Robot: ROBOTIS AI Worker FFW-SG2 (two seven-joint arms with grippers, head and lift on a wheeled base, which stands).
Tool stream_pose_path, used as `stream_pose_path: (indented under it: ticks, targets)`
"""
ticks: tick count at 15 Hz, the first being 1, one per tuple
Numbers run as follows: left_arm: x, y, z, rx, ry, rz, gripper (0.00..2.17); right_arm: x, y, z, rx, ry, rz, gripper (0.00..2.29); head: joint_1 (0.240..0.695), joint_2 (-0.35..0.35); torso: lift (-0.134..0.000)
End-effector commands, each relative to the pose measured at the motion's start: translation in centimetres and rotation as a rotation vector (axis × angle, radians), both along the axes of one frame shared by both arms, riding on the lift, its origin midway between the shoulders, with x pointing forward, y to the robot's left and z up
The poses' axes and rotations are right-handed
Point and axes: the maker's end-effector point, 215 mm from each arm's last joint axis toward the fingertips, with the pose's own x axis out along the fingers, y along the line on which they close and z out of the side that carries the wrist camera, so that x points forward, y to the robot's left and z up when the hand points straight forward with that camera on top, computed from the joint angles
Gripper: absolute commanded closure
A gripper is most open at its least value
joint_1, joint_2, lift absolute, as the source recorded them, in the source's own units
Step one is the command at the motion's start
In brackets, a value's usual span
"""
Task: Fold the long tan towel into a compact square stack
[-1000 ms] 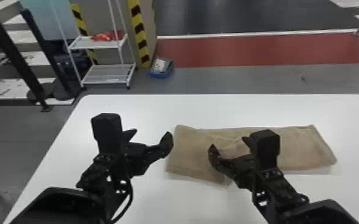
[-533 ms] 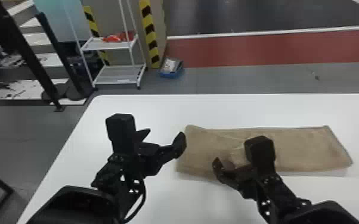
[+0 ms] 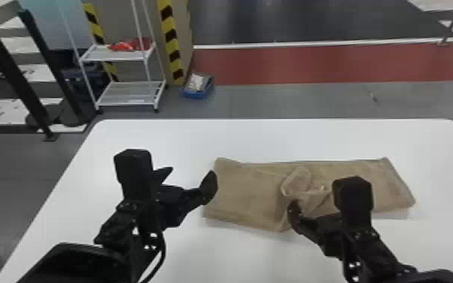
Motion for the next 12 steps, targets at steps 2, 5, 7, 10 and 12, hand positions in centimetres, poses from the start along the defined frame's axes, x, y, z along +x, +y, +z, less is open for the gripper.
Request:
stream_pose_path:
  ticks: [2, 5, 7, 10, 12]
  targets:
    - [-0.1, -0.3, -0.4, 0.000, 0.006, -0.005, 0.03, -1.9, -5.3, -0.4, -0.006, 0.030, -0.097, 0.10, 0.695, 0.044, -0.122]
    - [-0.1, -0.5, -0.5, 0.004, 0.008, -0.010, 0.04, -1.4, -5.9, 0.8, 0.030, -0.011, -0.108, 0.10, 0.695, -0.012, -0.122]
    - [-0.2, -1.1, -0.6, 0.005, 0.009, -0.020, 0.04, -0.1, -3.3, 1.9, 0.064, -0.052, -0.066, 0.10, 0.695, -0.021, -0.122]
    - [-0.3, -1.0, -0.8, 0.010, 0.012, -0.022, 0.04, 1.1, -0.6, 3.9, 0.139, -0.131, -0.016, 0.10, 0.695, 0.004, -0.122]
    - [-0.4, -0.5, -0.9, 0.011, 0.014, -0.017, 0.04, -0.4, -0.2, 3.1, 0.170, -0.086, -0.012, 0.10, 0.695, 0.023, -0.122]
